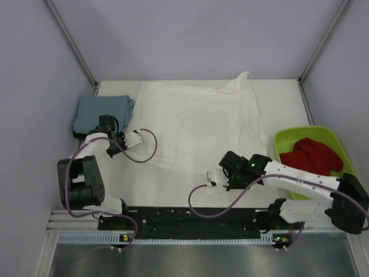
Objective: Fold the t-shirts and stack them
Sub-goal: Grap the side of the flattened tshirt closest away from the robot with both arms, then fold the flattened tshirt in 1/3 of the way
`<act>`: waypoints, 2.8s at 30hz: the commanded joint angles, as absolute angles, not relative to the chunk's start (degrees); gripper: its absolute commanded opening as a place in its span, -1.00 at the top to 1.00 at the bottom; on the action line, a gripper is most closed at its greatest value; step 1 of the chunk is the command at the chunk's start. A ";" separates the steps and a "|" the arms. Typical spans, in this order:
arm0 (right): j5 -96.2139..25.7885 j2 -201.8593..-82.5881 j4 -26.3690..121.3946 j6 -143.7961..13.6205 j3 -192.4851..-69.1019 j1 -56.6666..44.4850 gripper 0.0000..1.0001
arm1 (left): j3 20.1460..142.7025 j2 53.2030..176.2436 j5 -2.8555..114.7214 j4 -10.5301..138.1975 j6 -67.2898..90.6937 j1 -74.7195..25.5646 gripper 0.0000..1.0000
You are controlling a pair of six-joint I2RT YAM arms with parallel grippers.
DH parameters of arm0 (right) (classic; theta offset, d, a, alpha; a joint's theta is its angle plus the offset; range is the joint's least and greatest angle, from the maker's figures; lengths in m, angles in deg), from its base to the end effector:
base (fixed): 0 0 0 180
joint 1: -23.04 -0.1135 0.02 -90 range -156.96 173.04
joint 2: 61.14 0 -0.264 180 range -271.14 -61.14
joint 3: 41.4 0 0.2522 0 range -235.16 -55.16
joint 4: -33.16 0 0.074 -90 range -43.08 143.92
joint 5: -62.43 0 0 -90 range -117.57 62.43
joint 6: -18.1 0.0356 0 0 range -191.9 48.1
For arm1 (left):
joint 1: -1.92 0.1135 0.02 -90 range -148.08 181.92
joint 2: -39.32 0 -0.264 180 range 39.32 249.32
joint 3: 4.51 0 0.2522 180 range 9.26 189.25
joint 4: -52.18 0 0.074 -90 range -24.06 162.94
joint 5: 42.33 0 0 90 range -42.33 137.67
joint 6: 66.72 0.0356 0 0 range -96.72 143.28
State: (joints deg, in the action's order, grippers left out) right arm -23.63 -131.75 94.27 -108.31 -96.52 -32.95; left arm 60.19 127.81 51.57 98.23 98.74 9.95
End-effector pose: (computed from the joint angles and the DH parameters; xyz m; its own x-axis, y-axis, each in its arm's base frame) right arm 0.1143 0.1651 0.1886 0.0477 -0.9880 -0.1468 -0.9813 -0.0189 -0.1913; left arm 0.2791 0.0369 0.1729 -0.3458 0.9265 -0.1483 0.8706 0.3758 0.3176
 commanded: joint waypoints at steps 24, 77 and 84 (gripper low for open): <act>-25.99 -128.89 89.91 -132.80 -110.17 -2.90 1.00 | 80.17 134.05 49.61 116.13 74.35 3.42 1.00; -9.12 -167.85 56.83 -104.80 -137.06 11.43 -0.44 | 96.99 142.69 55.38 101.18 56.23 -0.63 -0.04; -20.94 -162.32 81.26 -85.12 -144.46 12.23 -0.23 | 84.69 135.48 64.01 108.46 71.15 -0.63 -0.08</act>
State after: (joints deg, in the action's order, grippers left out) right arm -13.33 -168.78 66.91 -100.90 -142.12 11.64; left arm 91.03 139.24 55.75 102.08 61.02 -0.60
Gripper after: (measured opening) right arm 0.678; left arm 0.539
